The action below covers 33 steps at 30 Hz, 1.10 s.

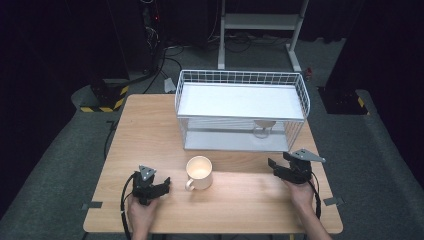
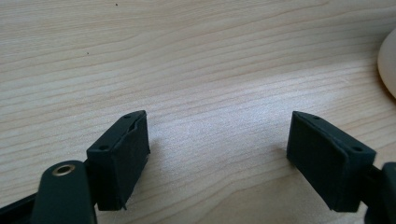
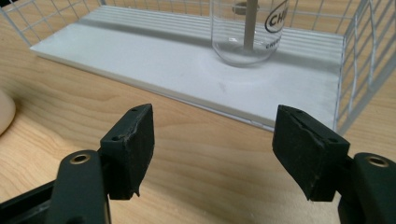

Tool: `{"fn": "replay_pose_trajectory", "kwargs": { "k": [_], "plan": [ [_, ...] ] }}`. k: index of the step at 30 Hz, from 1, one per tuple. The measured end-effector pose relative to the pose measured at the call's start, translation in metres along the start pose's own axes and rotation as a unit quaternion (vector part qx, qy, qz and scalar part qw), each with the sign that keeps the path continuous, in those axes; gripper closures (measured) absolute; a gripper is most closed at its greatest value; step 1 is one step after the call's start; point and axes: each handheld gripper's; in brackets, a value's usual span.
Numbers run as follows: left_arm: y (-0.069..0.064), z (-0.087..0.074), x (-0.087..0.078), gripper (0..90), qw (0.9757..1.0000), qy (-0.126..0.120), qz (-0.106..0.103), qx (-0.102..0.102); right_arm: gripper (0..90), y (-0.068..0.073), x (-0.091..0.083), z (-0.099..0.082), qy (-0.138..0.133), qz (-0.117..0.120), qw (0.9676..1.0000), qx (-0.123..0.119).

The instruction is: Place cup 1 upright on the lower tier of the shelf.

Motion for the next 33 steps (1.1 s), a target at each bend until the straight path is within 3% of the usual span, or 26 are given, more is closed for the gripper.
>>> {"fn": "replay_pose_trajectory", "kwargs": {
  "k": [22, 33],
  "plan": [
    [0.000, 0.000, 0.000, 21.3, 1.0000, 0.002, 0.000, 0.001, 30.0, -0.006, -0.020, -0.027, 0.001, 0.002, 0.9999, 0.015],
    [0.000, 0.000, 0.000, 21.3, 1.0000, 0.001, 0.001, 0.000, 30.0, -0.004, -0.026, -0.041, 0.012, -0.010, 0.9999, 0.001]
  ]
}}
Point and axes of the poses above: each handheld gripper's, and its own axes: x roughly forward along the jaws, z roughly out of its top, y roughly to its left, and after that the axes turned 15 degrees about -z, right-handed
